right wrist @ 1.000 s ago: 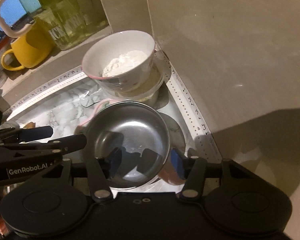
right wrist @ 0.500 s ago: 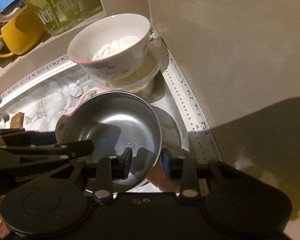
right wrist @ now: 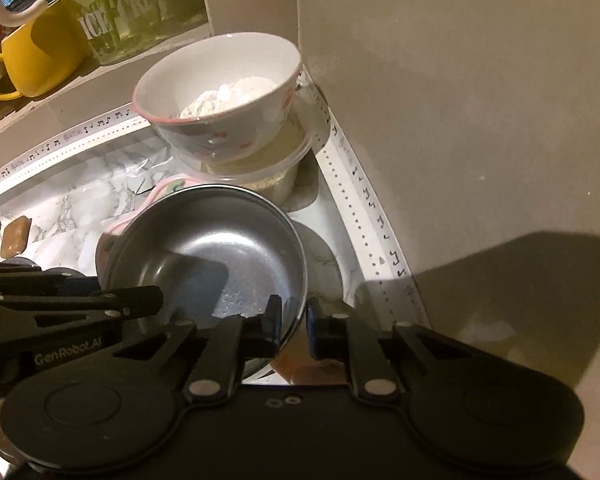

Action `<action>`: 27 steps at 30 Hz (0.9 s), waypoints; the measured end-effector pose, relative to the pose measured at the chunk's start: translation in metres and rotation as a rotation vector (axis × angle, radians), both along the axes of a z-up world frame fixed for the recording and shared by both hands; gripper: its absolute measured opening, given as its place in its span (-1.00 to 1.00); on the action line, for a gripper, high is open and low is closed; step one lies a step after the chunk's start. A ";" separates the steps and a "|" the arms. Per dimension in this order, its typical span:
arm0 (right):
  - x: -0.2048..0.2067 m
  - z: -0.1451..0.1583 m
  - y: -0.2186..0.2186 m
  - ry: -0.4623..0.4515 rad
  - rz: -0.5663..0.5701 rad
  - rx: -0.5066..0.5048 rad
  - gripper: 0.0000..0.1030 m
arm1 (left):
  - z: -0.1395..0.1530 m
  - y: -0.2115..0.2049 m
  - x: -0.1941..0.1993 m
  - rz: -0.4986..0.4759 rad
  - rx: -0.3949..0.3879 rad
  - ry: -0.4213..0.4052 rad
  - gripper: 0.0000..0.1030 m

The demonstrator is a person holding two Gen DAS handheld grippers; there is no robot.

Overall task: Organize plates and bowls
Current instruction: 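Close both grippers on the rim of the pink two-handled pot, then lift the pink pot with both grippers and carry it over the steel bowl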

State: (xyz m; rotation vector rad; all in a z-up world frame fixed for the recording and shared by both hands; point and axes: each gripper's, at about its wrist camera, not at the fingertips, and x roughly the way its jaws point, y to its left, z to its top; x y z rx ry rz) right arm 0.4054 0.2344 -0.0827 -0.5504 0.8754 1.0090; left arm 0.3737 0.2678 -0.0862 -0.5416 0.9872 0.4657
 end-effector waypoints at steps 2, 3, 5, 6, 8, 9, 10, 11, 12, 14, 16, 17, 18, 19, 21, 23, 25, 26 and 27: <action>-0.002 0.002 -0.001 -0.014 0.002 0.005 -0.76 | 0.003 0.001 -0.004 0.008 -0.002 -0.009 -0.49; -0.003 0.003 -0.002 -0.018 0.003 0.008 -0.76 | 0.004 0.001 -0.005 0.010 -0.002 -0.014 -0.49; -0.006 0.006 -0.003 -0.031 0.002 0.019 -0.76 | 0.008 0.001 -0.009 0.007 0.009 -0.020 -0.50; -0.008 0.007 -0.004 -0.033 -0.002 0.022 -0.76 | 0.012 -0.001 -0.011 0.000 0.030 -0.022 -0.50; -0.012 0.011 -0.007 -0.045 0.005 0.023 -0.76 | 0.019 -0.003 -0.016 -0.009 0.050 -0.031 -0.50; -0.016 0.014 -0.008 -0.059 0.013 0.032 -0.77 | 0.022 -0.003 -0.018 -0.009 0.042 -0.035 -0.50; -0.019 0.017 -0.010 -0.069 0.016 0.039 -0.77 | 0.025 -0.002 -0.020 -0.006 0.032 -0.037 -0.52; -0.021 0.021 -0.011 -0.076 0.018 0.043 -0.78 | 0.028 -0.002 -0.023 -0.002 0.028 -0.038 -0.53; -0.022 0.024 -0.012 -0.076 0.018 0.047 -0.78 | 0.031 -0.002 -0.026 -0.005 0.030 -0.038 -0.53; -0.023 0.030 -0.015 -0.052 0.012 0.048 -0.78 | 0.040 -0.003 -0.033 -0.017 0.043 -0.037 -0.53; -0.028 0.036 -0.017 -0.053 0.020 0.050 -0.78 | 0.050 -0.002 -0.042 -0.015 0.044 -0.036 -0.53; -0.032 0.039 -0.019 -0.054 0.024 0.050 -0.78 | 0.054 -0.001 -0.047 -0.011 0.042 -0.035 -0.53; -0.037 0.043 -0.020 -0.054 0.029 0.049 -0.78 | 0.059 -0.001 -0.052 -0.011 0.046 -0.033 -0.53; -0.043 0.048 -0.021 -0.057 0.036 0.048 -0.78 | 0.063 -0.002 -0.057 -0.012 0.056 -0.030 -0.53; -0.055 0.057 -0.022 -0.071 0.049 0.050 -0.78 | 0.070 -0.002 -0.069 -0.008 0.068 -0.021 -0.53; -0.065 0.063 -0.022 -0.075 0.063 0.056 -0.78 | 0.076 0.000 -0.082 -0.003 0.072 -0.017 -0.53; -0.076 0.069 -0.023 -0.079 0.083 0.061 -0.78 | 0.081 0.003 -0.094 0.009 0.068 -0.012 -0.53; -0.082 0.071 -0.023 -0.081 0.092 0.062 -0.78 | 0.082 0.005 -0.101 0.015 0.067 -0.011 -0.53; -0.089 0.074 -0.022 -0.083 0.102 0.064 -0.78 | 0.083 0.007 -0.108 0.020 0.068 -0.010 -0.53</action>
